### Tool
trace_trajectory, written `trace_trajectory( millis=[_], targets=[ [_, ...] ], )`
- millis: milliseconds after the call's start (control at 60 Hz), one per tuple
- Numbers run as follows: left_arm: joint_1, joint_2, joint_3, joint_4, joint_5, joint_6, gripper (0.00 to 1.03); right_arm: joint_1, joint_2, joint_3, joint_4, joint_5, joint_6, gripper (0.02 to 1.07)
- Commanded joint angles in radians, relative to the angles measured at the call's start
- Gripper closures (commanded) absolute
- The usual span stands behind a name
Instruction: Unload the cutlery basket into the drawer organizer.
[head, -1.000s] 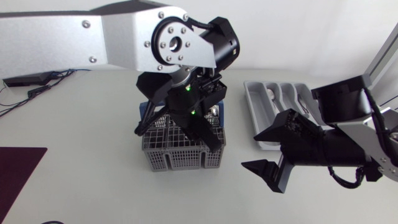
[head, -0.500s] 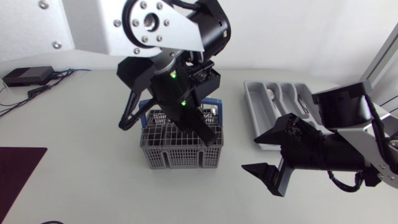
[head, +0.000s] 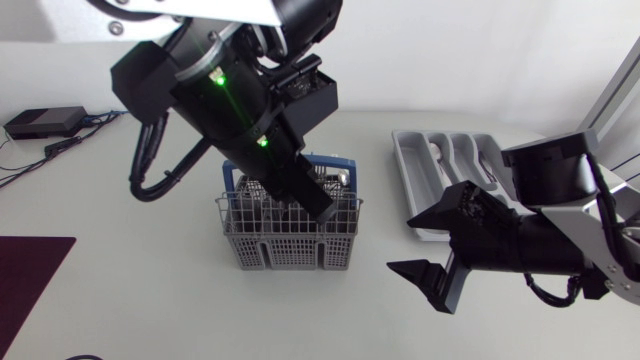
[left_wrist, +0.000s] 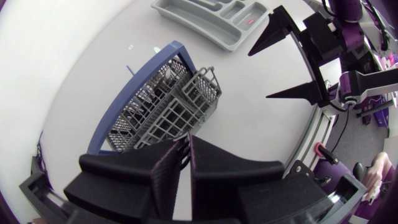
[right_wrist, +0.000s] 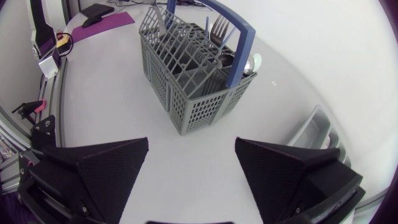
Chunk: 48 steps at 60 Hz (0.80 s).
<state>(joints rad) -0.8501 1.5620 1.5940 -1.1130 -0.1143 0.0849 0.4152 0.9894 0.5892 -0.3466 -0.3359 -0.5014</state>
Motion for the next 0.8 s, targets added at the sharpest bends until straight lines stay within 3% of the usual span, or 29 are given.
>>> trace_trajectory(
  millis=[0,233,367,417,550,567,683,767,783],
  targets=[
    [-0.023,-0.025,-0.043,0.001,-0.005,-0.024,0.76,-0.007,0.014,-0.026,0.014,0.003,0.003,0.07],
    [-0.055,-0.049,-0.195,0.12,-0.074,-0.045,0.75,-0.006,0.028,-0.029,0.029,0.001,0.003,0.07],
    [-0.055,-0.066,-0.204,0.13,-0.091,-0.043,0.74,-0.006,0.045,-0.038,0.044,0.001,0.001,0.07],
    [-0.053,-0.085,-0.198,0.124,-0.108,-0.007,0.73,-0.006,0.045,-0.04,0.044,0.001,0.0,0.07],
    [0.002,-0.209,-0.236,0.177,-0.122,0.128,0.6,-0.006,0.043,-0.048,0.046,0.0,-0.003,0.07],
    [0.052,-0.263,-0.278,0.228,-0.111,0.194,0.57,-0.006,0.043,-0.049,0.046,0.0,-0.005,0.07],
    [0.217,-0.398,-0.468,0.395,0.068,0.348,0.57,-0.007,0.045,-0.06,0.054,0.001,-0.009,0.07],
    [0.252,-0.5,-0.641,0.588,0.11,0.461,0.59,-0.007,0.048,-0.06,0.055,0.0,-0.009,0.07],
    [0.255,-0.534,-0.715,0.662,0.127,0.518,0.65,-0.006,0.049,-0.06,0.057,0.0,-0.009,0.07]
  ],
)
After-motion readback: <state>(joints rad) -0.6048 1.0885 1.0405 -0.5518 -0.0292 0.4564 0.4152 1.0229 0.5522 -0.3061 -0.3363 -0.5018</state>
